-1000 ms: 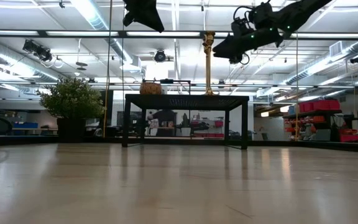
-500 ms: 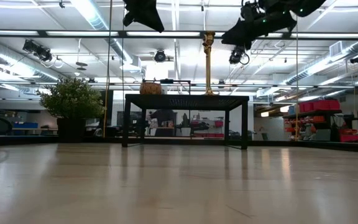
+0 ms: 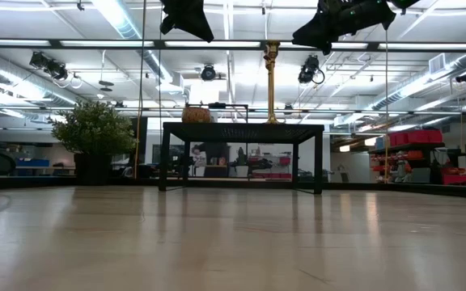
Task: Pick & Place candle stick holders
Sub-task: Return to Home Position
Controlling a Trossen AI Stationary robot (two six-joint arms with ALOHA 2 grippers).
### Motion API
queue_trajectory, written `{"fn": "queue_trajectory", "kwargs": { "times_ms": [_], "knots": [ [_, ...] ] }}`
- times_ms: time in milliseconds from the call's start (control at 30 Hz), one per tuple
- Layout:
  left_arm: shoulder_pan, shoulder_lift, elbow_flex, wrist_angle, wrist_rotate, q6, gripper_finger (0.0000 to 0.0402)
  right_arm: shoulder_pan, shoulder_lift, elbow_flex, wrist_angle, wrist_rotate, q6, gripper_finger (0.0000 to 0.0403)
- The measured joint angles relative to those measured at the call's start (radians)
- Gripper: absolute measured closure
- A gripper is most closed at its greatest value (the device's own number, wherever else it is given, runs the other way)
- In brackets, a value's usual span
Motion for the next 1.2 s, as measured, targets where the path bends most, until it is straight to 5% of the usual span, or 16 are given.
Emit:
{"fn": "queue_trajectory", "kwargs": {
  "times_ms": [533,1000,1200],
  "knots": [
    [0.000,0.000,0.000,0.000,0.000,0.000,0.0374,0.019,0.000,-0.014,-0.051,-0.017,-0.078,0.0291],
    [0.000,0.000,0.000,0.000,0.000,-0.001,0.0374,0.131,-0.021,-0.018,-0.054,-0.017,-0.061,0.0392],
    [0.000,0.000,0.000,0.000,0.000,-0.001,0.0374,0.184,-0.089,-0.018,-0.069,-0.017,-0.022,0.0400]
  ]
}}
